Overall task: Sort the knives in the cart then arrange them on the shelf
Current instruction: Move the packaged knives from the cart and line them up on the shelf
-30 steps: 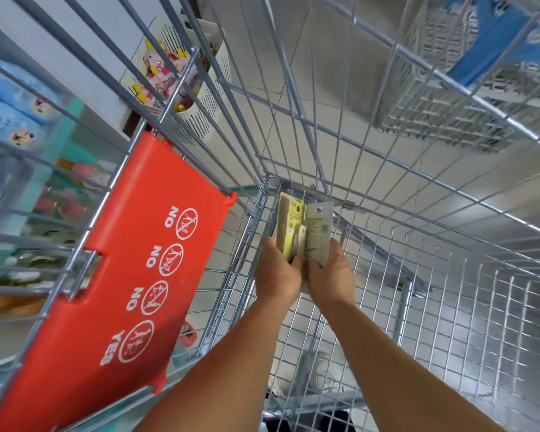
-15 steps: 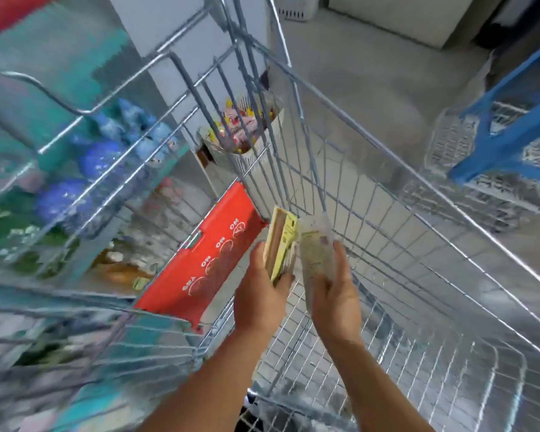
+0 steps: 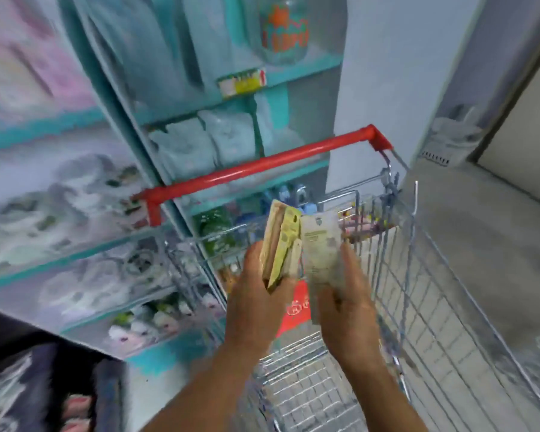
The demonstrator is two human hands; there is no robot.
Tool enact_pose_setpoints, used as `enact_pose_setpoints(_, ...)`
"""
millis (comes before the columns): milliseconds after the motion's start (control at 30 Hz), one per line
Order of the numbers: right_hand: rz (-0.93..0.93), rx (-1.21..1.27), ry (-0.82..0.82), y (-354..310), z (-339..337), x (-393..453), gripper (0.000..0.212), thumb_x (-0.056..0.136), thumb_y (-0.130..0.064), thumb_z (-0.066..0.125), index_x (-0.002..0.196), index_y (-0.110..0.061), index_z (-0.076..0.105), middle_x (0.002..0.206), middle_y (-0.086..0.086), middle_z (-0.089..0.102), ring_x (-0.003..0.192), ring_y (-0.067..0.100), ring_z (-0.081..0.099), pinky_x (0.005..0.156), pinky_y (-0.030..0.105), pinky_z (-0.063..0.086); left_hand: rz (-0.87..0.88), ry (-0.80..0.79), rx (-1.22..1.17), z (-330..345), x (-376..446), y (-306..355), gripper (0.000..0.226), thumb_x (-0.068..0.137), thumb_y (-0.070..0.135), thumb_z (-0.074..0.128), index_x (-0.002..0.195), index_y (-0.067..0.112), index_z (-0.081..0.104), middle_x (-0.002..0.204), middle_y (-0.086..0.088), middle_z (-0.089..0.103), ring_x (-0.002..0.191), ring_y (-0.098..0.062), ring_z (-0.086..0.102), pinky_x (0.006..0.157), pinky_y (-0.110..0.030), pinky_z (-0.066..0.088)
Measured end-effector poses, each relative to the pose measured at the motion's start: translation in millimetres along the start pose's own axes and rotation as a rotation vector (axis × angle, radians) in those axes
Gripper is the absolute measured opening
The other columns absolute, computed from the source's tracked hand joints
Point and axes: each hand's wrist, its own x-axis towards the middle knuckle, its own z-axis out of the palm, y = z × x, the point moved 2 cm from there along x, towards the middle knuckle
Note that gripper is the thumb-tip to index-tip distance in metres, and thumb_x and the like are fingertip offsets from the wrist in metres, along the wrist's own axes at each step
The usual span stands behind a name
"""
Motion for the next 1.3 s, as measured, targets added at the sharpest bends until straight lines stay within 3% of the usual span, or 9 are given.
enact_pose_setpoints(67, -0.080, 0.023, -0.027, -32, 18, 5, 0.069, 0.086, -0.024, 0.052, 0.149, -0.029, 0.025, 0.114, -0.005, 0.045, 0.090, 0.005, 0.054, 0.077, 0.024, 0.042, -0.018, 0.089, -0.045, -39, 3, 2, 0.064, 0.077, 0.041, 0.065, 0.132, 0.043, 0.034, 0.107, 0.007, 0.067, 0.088, -0.018, 0.067, 0.075, -0.037, 0.056)
enact_pose_setpoints(233, -0.262, 0.062, -0.149, -116, 70, 2, 0.070, 0.089, -0.010, 0.053, 0.150, -0.030, 0.025, 0.113, -0.001, 0.041, 0.076, 0.013, 0.051, 0.066, 0.019, 0.032, -0.015, 0.334, -0.027, -146, -4, 4, 0.051, 0.082, 0.026, 0.069, 0.123, 0.041, 0.042, 0.083, 0.022, 0.057, 0.063, 0.009, 0.056, 0.054, -0.004, 0.040)
enact_pose_setpoints(400, -0.442, 0.162, -0.333, -200, 137, -26, 0.070, 0.090, -0.003, 0.049, 0.148, -0.033, 0.025, 0.111, 0.001, 0.046, 0.086, -0.030, 0.040, 0.067, -0.006, 0.031, -0.031, 0.535, 0.013, -261, -26, -14, 0.063, 0.082, 0.028, 0.070, 0.135, 0.038, 0.037, 0.096, 0.020, 0.062, 0.085, -0.006, 0.062, 0.066, -0.016, 0.043)
enact_pose_setpoints(467, -0.504, 0.180, -0.392, -233, 166, -45, 0.069, 0.091, -0.003, 0.050, 0.148, -0.033, 0.025, 0.119, -0.003, 0.045, 0.087, -0.028, 0.039, 0.070, -0.009, 0.028, -0.039, 0.607, 0.031, -306, -41, -26, 0.060, 0.083, 0.027, 0.070, 0.133, 0.038, 0.039, 0.095, 0.021, 0.064, 0.085, -0.004, 0.063, 0.069, -0.021, 0.048)
enact_pose_setpoints(567, -0.614, 0.204, -0.464, -276, 211, -80, 0.068, 0.091, -0.005, 0.050, 0.146, -0.037, 0.025, 0.124, -0.009, 0.043, 0.088, -0.012, 0.035, 0.073, -0.004, 0.031, -0.067, 0.691, 0.040, -367, -69, -44, 0.054, 0.084, 0.026, 0.069, 0.128, 0.038, 0.040, 0.097, 0.023, 0.064, 0.086, 0.001, 0.062, 0.070, -0.020, 0.050)
enact_pose_setpoints(700, -0.709, 0.212, -0.584, -328, 264, -131, 0.068, 0.090, -0.012, 0.046, 0.148, -0.038, 0.023, 0.131, 0.000, 0.048, 0.108, 0.014, 0.049, 0.086, 0.031, 0.044, -0.109, 0.779, 0.094, -438, -103, -69, 0.037, 0.086, 0.022, 0.067, 0.110, 0.037, 0.042, 0.094, 0.025, 0.060, 0.081, 0.009, 0.057, 0.061, -0.002, 0.039)
enact_pose_setpoints(933, -0.800, 0.200, -0.774, -401, 331, -201, 0.069, 0.092, -0.009, 0.043, 0.149, -0.039, 0.020, 0.125, 0.002, 0.046, 0.085, 0.003, 0.035, 0.071, 0.021, 0.032, -0.277, 0.919, 0.173, -531, -150, -99, 0.028, 0.092, 0.027, 0.053, 0.112, 0.029, 0.034, 0.108, 0.004, 0.058, 0.093, -0.020, 0.058, 0.076, -0.032, 0.045)
enact_pose_setpoints(1033, -0.808, 0.241, -0.823, -427, 357, -224, 0.063, 0.092, -0.009, 0.046, 0.147, -0.032, 0.027, 0.130, 0.000, 0.046, 0.102, 0.008, 0.045, 0.075, 0.015, 0.031, -0.364, 0.958, 0.194, -562, -166, -106, 0.044, 0.096, 0.030, 0.045, 0.136, 0.034, 0.028, 0.110, 0.002, 0.045, 0.085, -0.020, 0.053, 0.077, -0.031, 0.042)
enact_pose_setpoints(1300, -0.925, 0.150, -0.944, -479, 438, -259, 0.040, 0.095, -0.016, 0.043, 0.133, -0.026, 0.046, 0.124, 0.000, 0.046, 0.098, 0.021, 0.055, 0.084, 0.036, 0.048, -0.666, 1.027, 0.273, -616, -165, -147, 0.042, 0.099, 0.026, 0.039, 0.140, 0.035, 0.036, 0.107, -0.001, 0.030, 0.077, -0.028, 0.058, 0.080, -0.031, 0.048)
